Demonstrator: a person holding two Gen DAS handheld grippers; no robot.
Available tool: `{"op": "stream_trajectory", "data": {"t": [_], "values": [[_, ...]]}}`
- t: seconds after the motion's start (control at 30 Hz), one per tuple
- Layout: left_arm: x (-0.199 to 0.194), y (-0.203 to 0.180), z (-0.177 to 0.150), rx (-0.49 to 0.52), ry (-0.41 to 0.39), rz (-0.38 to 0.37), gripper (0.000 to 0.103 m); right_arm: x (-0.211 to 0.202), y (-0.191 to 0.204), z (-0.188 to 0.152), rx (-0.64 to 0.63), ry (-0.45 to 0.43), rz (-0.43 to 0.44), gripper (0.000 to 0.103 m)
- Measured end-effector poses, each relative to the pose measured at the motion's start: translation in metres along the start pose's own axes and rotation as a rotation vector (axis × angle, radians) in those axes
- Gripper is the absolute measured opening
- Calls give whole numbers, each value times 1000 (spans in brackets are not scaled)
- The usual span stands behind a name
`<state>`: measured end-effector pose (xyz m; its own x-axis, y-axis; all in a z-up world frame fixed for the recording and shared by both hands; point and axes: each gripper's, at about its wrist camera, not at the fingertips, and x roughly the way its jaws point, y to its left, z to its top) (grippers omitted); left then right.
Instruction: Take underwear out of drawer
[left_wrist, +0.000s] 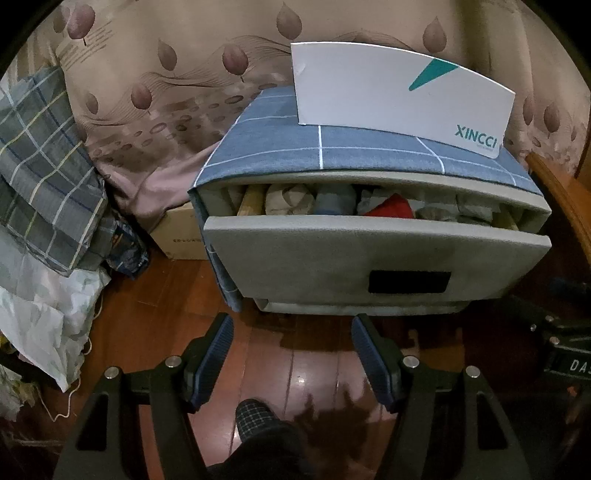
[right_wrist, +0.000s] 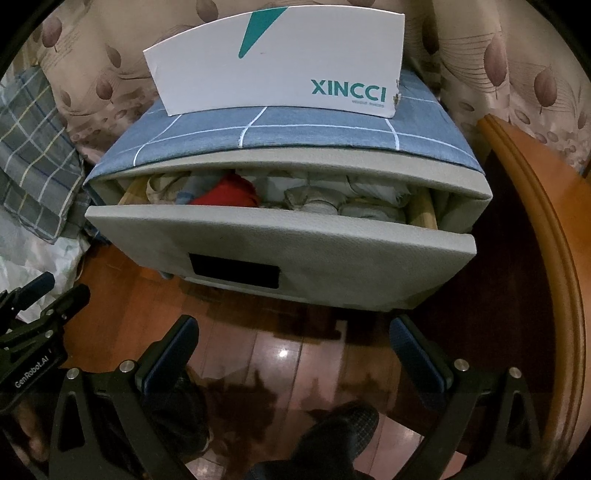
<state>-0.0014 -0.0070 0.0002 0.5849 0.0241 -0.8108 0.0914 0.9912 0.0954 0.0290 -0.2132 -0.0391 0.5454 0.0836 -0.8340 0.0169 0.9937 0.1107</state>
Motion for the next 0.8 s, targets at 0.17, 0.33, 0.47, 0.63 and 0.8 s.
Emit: {"op": "stream_trajectory", "data": {"t": [0.17,0.33,0.47,0.63,0.8], "values": [[-2,1,0,24,-6,0,68,0,0,2,0,4,0,102],[-2,2,1,47,-4,-11,68,1,-2,3,2,11,-1,102],[-3,3,1,65,-4,-26,68,1,-2,3,5,12,0,102],[-4,1,2,98,-7,-24,68,1,-3,3,9,16,0,102],[-5,-3,5,156,-16,-28,68,1,-4,3,11,22,0,102]]}}
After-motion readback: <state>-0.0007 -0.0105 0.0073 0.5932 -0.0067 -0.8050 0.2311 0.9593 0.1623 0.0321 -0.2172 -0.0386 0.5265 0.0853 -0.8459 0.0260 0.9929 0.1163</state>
